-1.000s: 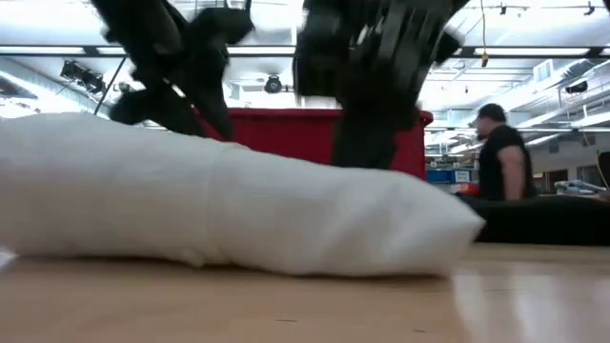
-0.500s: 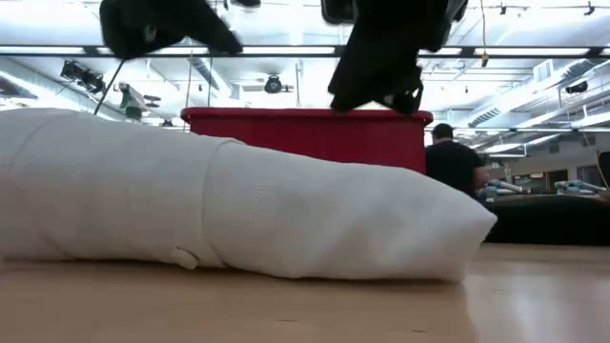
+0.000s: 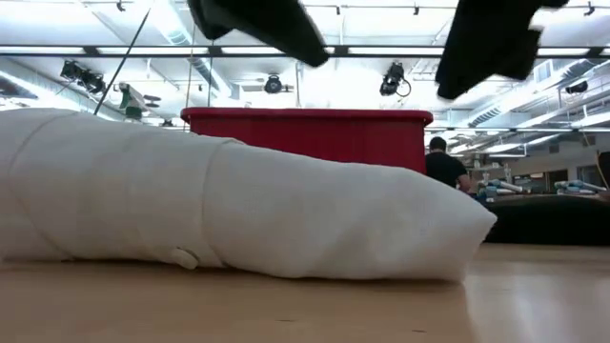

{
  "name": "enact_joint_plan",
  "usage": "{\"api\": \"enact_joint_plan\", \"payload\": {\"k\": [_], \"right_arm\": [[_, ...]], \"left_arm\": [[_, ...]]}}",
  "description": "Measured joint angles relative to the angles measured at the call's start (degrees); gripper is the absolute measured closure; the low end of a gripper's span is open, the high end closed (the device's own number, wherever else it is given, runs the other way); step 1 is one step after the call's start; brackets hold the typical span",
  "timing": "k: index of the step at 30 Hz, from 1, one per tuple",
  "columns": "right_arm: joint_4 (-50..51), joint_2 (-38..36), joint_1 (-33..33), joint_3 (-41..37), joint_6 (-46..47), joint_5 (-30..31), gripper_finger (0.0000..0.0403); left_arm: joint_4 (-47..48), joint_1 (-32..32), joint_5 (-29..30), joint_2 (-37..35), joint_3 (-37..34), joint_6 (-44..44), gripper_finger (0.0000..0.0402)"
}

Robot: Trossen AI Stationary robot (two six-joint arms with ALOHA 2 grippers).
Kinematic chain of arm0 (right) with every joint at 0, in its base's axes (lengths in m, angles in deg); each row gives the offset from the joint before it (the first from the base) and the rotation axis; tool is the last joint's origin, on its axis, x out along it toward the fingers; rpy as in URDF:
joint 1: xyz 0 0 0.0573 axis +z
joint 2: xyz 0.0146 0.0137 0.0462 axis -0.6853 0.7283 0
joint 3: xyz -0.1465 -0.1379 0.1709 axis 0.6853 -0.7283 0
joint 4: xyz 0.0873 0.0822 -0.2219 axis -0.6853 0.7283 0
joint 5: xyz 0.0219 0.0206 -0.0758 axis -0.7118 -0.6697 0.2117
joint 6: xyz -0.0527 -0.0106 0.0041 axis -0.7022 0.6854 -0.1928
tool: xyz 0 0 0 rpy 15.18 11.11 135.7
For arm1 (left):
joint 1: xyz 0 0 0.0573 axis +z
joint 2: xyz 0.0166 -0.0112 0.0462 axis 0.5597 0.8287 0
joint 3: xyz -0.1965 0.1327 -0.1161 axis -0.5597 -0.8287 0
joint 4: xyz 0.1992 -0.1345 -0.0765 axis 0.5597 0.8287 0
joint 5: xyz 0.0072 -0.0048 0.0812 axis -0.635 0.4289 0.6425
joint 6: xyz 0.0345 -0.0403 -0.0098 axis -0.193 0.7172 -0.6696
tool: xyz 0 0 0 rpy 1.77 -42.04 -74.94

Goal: Fold laundry
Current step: Fold the white polo shirt on the table, then stack the white polo shirt on top of the black shirt

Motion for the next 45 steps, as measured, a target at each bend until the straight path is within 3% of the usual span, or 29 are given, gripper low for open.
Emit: {"api": "enact_joint_plan", "payload": {"k": [5, 10, 17, 20, 25, 29, 36, 45], "right_arm": [[0.73, -2.28, 2.02, 0.02, -0.37, 2.58, 0.0325], [1.1, -3.27, 2.33, 0.03, -1.9, 7.65, 0.0325], [1.72, -3.51, 0.3, 0.09, -1.79, 8.42, 0.0325], [2.7, -3.51, -0.65, 0.09, 2.07, 8.43, 0.0325], [2.78, -3.51, -1.41, 0.09, 8.81, 7.56, 0.0325], [5.92, -3.51, -0.96, 0.09, 15.86, 2.62, 0.0325], [10.98, -3.51, 4.57, 0.09, 26.29, 5.64, 0.0325], [12.25, -3.51, 11.92, 0.07, 38.69, 10.3, 0.0325]], "left_arm": [[8.41, -1.05, -3.0, 0.82, 0.06, -5.28, 0.009], [16.02, -1.61, -2.83, 1.51, -0.07, -6.45, 0.0086], [15.92, -1.63, -2.58, 4.84, -0.03, -7.85, 0.0086], [15.81, -1.13, -4.28, 8.39, -0.07, -8.76, 0.0086], [15.23, -0.51, -1.53, 14.13, 0.41, -10.6, 0.009], [14.5, 0.76, -4.66, 15.8, 0.67, -8.86, 0.0147], [12.17, 1.63, 1.22, 15.43, 0.1, -14.73, 0.0361], [14.99, 7.2, -4.53, 4.95, -0.78, -17.02, 0.0374]]}}
